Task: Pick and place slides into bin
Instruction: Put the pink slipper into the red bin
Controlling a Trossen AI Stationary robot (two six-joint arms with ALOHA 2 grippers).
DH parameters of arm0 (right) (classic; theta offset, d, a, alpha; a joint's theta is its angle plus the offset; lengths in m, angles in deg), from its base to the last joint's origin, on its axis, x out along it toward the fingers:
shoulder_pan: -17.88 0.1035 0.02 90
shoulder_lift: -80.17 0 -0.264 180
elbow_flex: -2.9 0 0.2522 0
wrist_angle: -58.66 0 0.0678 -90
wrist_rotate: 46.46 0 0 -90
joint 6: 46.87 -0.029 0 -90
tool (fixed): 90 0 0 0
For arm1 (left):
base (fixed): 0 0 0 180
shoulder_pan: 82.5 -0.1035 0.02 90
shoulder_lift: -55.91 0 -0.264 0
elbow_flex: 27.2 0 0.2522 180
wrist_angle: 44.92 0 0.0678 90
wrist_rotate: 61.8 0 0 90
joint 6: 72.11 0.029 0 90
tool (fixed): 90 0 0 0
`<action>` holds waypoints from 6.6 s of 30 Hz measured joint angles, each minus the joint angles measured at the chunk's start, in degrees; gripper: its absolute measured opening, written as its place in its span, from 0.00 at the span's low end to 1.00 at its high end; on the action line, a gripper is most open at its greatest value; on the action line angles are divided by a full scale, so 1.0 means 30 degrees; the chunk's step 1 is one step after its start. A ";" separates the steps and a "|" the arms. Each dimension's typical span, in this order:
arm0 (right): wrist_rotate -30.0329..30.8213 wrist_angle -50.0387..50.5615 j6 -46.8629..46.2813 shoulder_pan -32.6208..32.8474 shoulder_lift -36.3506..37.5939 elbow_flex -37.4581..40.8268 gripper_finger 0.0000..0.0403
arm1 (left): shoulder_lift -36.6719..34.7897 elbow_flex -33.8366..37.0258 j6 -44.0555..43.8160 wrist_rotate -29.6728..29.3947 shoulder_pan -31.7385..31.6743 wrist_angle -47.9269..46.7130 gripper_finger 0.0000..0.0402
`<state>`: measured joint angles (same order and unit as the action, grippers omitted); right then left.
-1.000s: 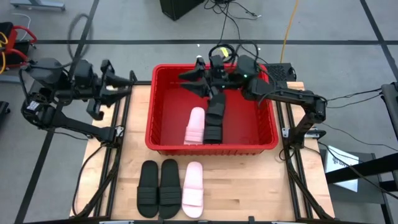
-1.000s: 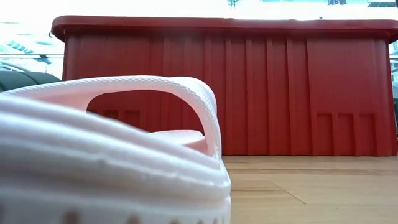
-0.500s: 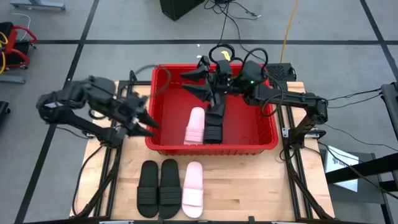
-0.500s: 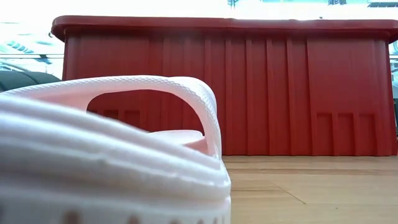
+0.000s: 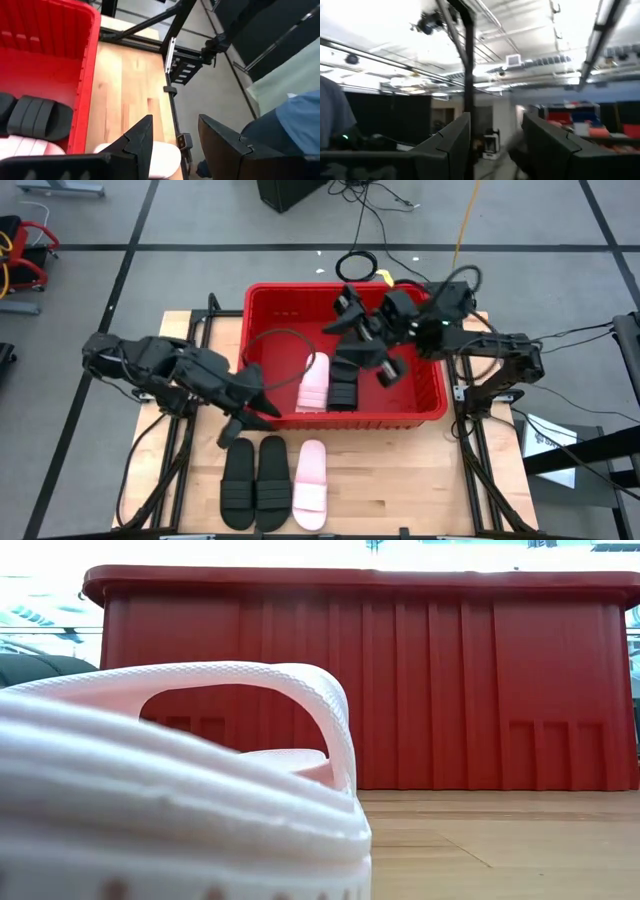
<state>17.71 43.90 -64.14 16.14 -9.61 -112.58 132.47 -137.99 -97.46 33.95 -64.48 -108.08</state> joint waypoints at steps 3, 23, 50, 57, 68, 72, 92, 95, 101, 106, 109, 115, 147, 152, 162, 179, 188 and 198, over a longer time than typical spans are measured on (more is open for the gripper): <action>-0.0022 -0.0034 0.0197 0.0621 0.0366 -0.0005 0.42 | 0.0714 0.0000 -0.0378 -0.0843 0.0513 0.0006 0.38; -0.0909 0.0804 0.0461 0.2757 0.0724 0.0002 0.36 | 0.6027 0.0000 0.1587 -0.1092 0.0903 -0.0198 0.38; -0.1568 0.0721 0.0046 0.3121 0.0715 0.0249 0.26 | 1.2114 0.0000 0.3781 0.2596 0.1558 -0.0113 0.38; -0.1469 0.0680 -0.0514 0.3121 0.0701 0.0962 0.39 | 1.2246 0.0000 0.4047 0.2582 0.1536 0.0382 0.38; -0.1342 -0.0266 -0.1001 0.3238 0.0697 0.1518 0.47 | 1.2274 0.1634 0.3836 0.2703 0.1529 0.3306 0.38; -0.1352 -0.0281 -0.1055 0.3245 0.0701 0.1518 0.46 | 1.2287 0.3605 0.2703 0.4133 0.1523 0.4373 0.38; -0.0486 -0.0274 -0.0848 0.3245 0.0701 0.1518 0.44 | 1.2281 0.6594 0.1122 0.7446 0.1932 0.8618 0.24; -0.0326 -0.0274 -0.0806 0.3238 0.0701 0.1518 0.44 | 1.2281 0.6594 0.1135 0.7553 0.1768 0.8581 0.11; -0.0326 -0.0274 -0.0806 0.3245 0.0701 0.1518 0.44 | 1.2281 0.6594 0.1316 0.7676 0.1318 0.8613 0.03; -0.0060 -0.0269 -0.0806 0.3245 0.0701 0.1518 0.43 | 1.2281 0.6594 0.1571 0.8321 0.0963 0.8596 0.01; 0.0214 -0.0267 -0.0806 0.3245 0.0701 0.1518 0.43 | 1.2281 0.6594 0.1383 0.8949 0.0730 0.8577 0.02; 0.0235 -0.0267 -0.0806 0.3245 0.0701 0.1518 0.42 | 1.0980 0.6594 0.1725 0.8983 0.0669 0.8511 0.01; 0.0201 -0.0983 -0.1315 0.3201 0.0708 0.1518 0.41 | -0.0495 0.5801 -0.1622 0.9354 -0.1642 0.9902 0.01; 0.0231 -0.0649 -0.1172 0.3201 0.0708 0.1518 0.41 | -0.0846 0.3415 0.0588 1.1043 -0.4016 0.4492 0.01; 0.2982 0.0169 0.0012 0.2614 0.0708 0.1518 0.41 | -0.0846 0.0057 0.6038 1.3974 -0.9813 -0.2008 0.01; 0.3244 0.1737 -0.1669 -0.0794 0.0715 0.1518 0.41 | 0.2064 0.0015 1.6862 1.5218 -1.6982 -1.1370 0.02; 0.3192 0.1737 -0.2009 -0.1308 0.0715 0.1518 0.41 | 0.4993 -0.3805 2.0378 1.1834 -1.8298 -1.3548 0.02; 0.3682 0.1737 -0.1979 -0.1550 0.0715 0.1518 0.41 | 0.8748 -1.2172 1.9791 1.0555 -1.9840 -1.2238 0.02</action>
<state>28.76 49.11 -70.08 11.49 -7.47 -108.03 158.71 -174.51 -38.08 65.61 -124.00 -144.79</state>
